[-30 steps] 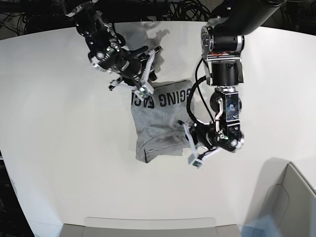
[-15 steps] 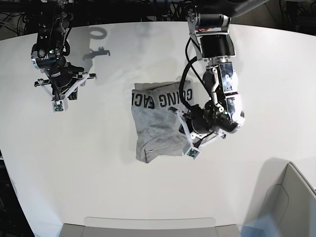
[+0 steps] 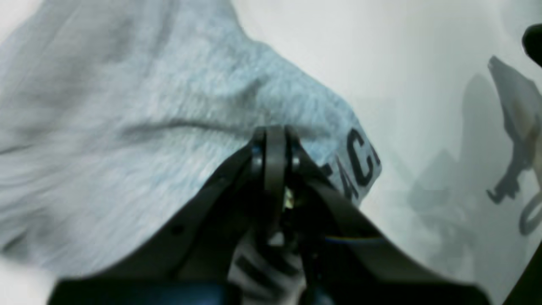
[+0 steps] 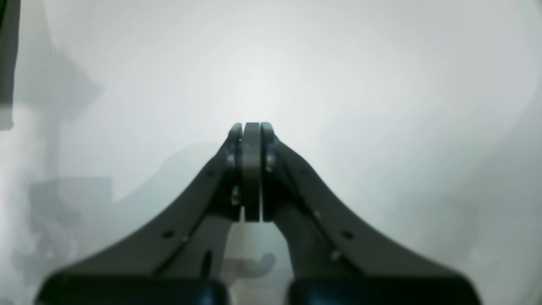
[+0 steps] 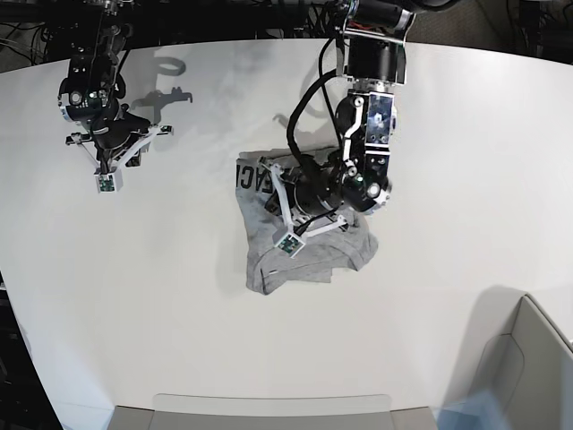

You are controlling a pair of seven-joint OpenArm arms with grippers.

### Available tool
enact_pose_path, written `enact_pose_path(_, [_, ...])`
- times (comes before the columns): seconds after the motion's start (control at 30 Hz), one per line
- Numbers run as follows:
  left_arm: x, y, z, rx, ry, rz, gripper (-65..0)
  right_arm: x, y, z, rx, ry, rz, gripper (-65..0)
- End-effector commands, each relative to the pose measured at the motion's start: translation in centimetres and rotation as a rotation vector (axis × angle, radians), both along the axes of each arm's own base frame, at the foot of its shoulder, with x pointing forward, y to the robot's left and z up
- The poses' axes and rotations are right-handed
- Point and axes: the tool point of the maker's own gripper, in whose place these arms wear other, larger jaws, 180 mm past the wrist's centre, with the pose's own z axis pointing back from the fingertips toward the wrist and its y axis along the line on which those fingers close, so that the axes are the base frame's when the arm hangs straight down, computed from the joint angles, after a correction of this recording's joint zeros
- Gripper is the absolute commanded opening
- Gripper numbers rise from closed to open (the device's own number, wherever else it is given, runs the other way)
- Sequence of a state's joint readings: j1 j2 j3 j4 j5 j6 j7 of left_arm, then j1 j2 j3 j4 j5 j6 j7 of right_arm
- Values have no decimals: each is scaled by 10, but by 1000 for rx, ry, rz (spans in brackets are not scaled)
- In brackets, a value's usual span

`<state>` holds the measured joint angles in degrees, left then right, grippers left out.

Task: Fold the T-shirt properly
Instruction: 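Drag the folded shirt with the left gripper toward the grey bin and release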

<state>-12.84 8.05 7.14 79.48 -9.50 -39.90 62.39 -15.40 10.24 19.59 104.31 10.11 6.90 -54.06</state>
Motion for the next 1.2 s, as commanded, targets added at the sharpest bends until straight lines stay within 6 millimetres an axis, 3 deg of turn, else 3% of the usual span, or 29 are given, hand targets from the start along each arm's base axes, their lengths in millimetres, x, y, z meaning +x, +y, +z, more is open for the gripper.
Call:
enact_pose_path(0.0, [4, -7, 0, -17, 5, -11, -650, 6, -2, 10, -13, -38, 7, -650])
enact_pose_path(0.17, [-7, 16, -49, 17, 111, 1, -650, 1, -5, 7, -16, -25, 2, -650])
enact_pose_path(0.27, [-7, 51, -66, 71, 126, 26, -650, -5, -5, 3, -16, -12, 1, -650])
enact_pose_path(0.33, [-9, 87, -78, 136, 140, 47, -650, -5, -6, 3, -18, -10, 1, -650])
enact_pose_path(0.67, [-10, 242, -93, 356, 128, 160, -650, -4, -2, 3, -10, -11, 8, -650])
enact_pose_path(0.77, [-7, 270, -85, 395, 106, 180, -650, -4, -2, 3, -10, -11, 8, -650])
enact_pose_path(0.93, [34, 278, -31, 436, -60, 170, -650, -3, 0, 4, -2, -17, 8, -650])
enact_pose_path(1.03, [54, 268, 25, 484, -211, 142, -650, 10, 7, 24, 6, -88, 6, -650])
enact_pose_path(1.17, [67, 274, 104, 524, -397, 207, -650, 19, 16, 61, -7, -195, 32, -650])
